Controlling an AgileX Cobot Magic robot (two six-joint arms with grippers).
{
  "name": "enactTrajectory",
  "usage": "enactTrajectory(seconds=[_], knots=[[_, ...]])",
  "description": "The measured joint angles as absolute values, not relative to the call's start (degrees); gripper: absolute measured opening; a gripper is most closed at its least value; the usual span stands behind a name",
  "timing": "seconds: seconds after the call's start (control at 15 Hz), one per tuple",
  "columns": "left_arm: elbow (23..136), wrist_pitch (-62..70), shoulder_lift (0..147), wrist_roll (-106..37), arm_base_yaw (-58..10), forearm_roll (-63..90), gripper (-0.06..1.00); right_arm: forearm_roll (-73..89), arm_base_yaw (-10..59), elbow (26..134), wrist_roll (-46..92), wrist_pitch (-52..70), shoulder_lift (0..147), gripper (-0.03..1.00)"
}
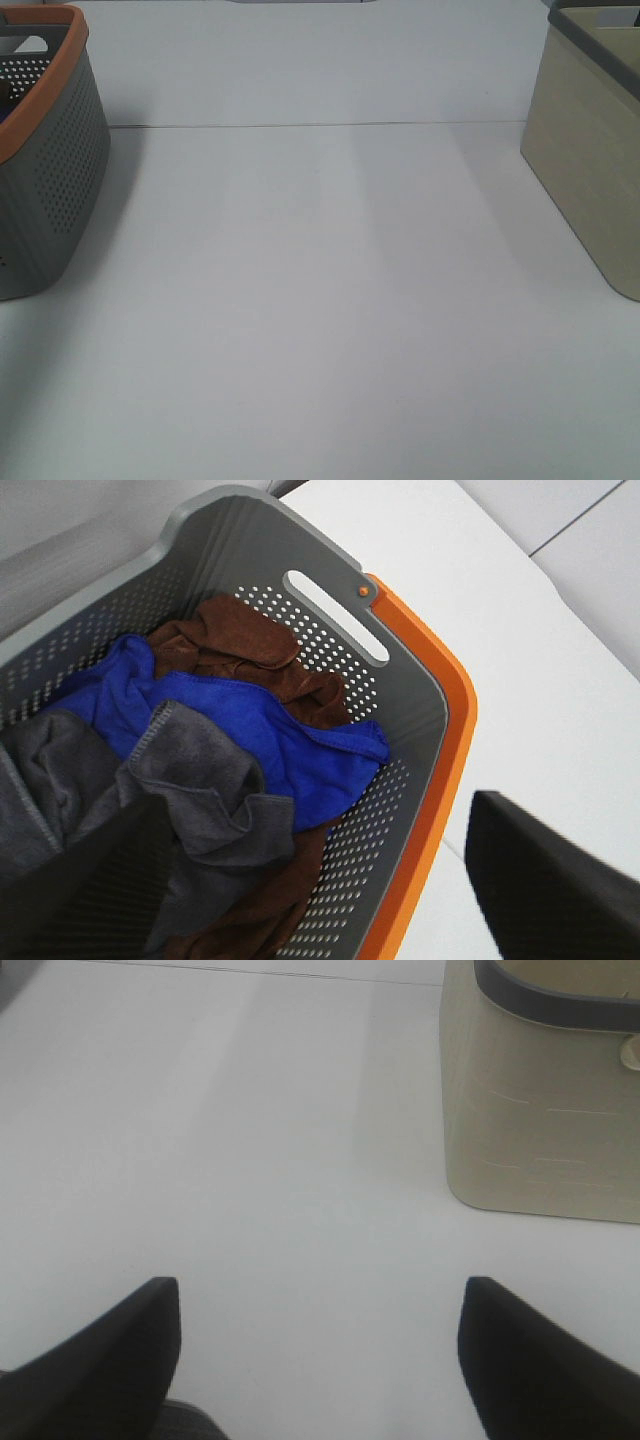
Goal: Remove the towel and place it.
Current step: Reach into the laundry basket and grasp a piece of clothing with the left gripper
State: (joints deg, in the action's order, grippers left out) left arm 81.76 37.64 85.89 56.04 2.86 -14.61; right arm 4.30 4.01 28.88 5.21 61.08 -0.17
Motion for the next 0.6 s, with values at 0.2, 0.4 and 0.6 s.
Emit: enactTrajectory(seconds=[0.2, 0.4, 0.6], knots=[[87.83, 38.62, 95.40, 68.24, 2.86, -14.61, 0.76, 4.30, 4.01, 28.88, 5.21, 61.08, -0.17, 0.76], [90.41, 40.22, 102.33, 78.95, 2.86, -14.61, 0.76, 4.30, 4.01, 28.88, 5.04, 61.08, -0.17, 0.76], [90.58, 40.79, 107.77, 86.52, 2.86, -15.13, 0.76, 4.30, 4.01, 28.88, 4.76, 61.08, -0.17, 0.76]])
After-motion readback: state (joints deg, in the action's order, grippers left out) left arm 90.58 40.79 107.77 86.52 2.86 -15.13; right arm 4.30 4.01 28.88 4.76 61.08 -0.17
